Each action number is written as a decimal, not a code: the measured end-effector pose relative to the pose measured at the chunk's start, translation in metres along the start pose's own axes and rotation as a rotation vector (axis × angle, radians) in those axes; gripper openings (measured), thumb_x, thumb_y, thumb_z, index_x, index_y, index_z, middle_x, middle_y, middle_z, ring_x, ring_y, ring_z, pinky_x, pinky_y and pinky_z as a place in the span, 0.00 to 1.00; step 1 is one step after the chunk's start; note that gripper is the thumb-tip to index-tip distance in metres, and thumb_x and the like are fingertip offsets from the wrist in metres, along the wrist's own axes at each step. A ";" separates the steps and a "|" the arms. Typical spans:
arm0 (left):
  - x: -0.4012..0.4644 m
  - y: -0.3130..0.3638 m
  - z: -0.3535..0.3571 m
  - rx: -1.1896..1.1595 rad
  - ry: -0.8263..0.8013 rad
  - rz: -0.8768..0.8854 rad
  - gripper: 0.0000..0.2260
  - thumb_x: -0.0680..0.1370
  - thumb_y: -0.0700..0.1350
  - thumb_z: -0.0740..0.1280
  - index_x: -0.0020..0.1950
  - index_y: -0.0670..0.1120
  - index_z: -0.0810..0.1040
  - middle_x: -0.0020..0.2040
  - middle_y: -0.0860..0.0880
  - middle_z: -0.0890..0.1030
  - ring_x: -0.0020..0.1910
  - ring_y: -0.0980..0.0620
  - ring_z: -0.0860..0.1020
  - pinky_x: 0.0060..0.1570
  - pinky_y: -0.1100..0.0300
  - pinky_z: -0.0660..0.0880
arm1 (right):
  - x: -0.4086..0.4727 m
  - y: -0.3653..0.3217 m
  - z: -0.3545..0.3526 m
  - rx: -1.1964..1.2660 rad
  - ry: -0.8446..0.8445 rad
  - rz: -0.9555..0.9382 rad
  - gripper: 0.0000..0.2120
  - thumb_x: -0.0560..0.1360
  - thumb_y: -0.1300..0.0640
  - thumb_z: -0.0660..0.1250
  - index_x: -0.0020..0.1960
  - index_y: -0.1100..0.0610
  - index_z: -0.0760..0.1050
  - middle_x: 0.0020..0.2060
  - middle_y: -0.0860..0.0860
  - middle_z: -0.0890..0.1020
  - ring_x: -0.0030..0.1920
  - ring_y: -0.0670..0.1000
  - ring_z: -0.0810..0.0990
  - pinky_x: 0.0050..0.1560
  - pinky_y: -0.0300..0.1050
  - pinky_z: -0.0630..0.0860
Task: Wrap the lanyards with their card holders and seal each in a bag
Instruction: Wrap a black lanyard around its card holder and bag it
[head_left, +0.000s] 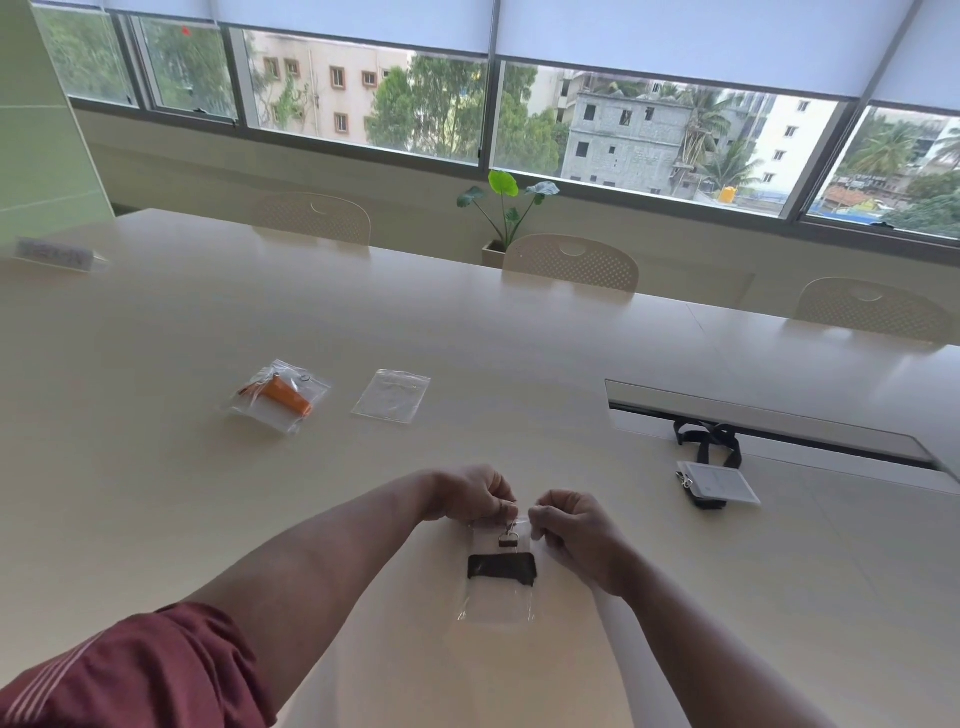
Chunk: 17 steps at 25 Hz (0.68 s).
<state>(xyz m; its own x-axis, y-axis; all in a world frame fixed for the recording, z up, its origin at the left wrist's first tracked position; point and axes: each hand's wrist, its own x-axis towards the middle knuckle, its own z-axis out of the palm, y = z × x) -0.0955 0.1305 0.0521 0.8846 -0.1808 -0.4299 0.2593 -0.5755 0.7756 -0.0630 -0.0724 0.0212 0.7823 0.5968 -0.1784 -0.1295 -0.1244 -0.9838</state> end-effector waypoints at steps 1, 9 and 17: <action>-0.001 0.000 0.001 0.004 0.004 0.001 0.09 0.84 0.44 0.66 0.44 0.49 0.80 0.41 0.48 0.80 0.40 0.52 0.75 0.42 0.60 0.73 | 0.000 0.000 0.000 0.005 -0.011 0.005 0.12 0.79 0.65 0.66 0.37 0.60 0.77 0.27 0.53 0.78 0.23 0.45 0.65 0.22 0.35 0.61; -0.007 0.004 0.003 0.149 0.060 0.037 0.07 0.82 0.47 0.67 0.49 0.48 0.84 0.41 0.52 0.81 0.41 0.55 0.77 0.46 0.60 0.74 | -0.002 0.003 -0.002 -0.044 -0.023 -0.020 0.12 0.79 0.64 0.68 0.37 0.60 0.78 0.24 0.49 0.72 0.22 0.44 0.64 0.23 0.35 0.61; -0.011 0.005 0.008 0.068 0.070 0.038 0.08 0.84 0.44 0.64 0.47 0.48 0.80 0.38 0.53 0.77 0.39 0.55 0.74 0.46 0.61 0.71 | -0.002 0.001 -0.002 0.022 -0.013 -0.015 0.10 0.79 0.66 0.66 0.38 0.61 0.76 0.25 0.49 0.76 0.22 0.43 0.65 0.22 0.35 0.61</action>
<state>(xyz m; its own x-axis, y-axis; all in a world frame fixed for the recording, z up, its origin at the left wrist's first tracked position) -0.1068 0.1234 0.0571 0.9188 -0.1489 -0.3656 0.2000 -0.6228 0.7564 -0.0636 -0.0752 0.0205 0.7761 0.6091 -0.1634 -0.1311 -0.0977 -0.9865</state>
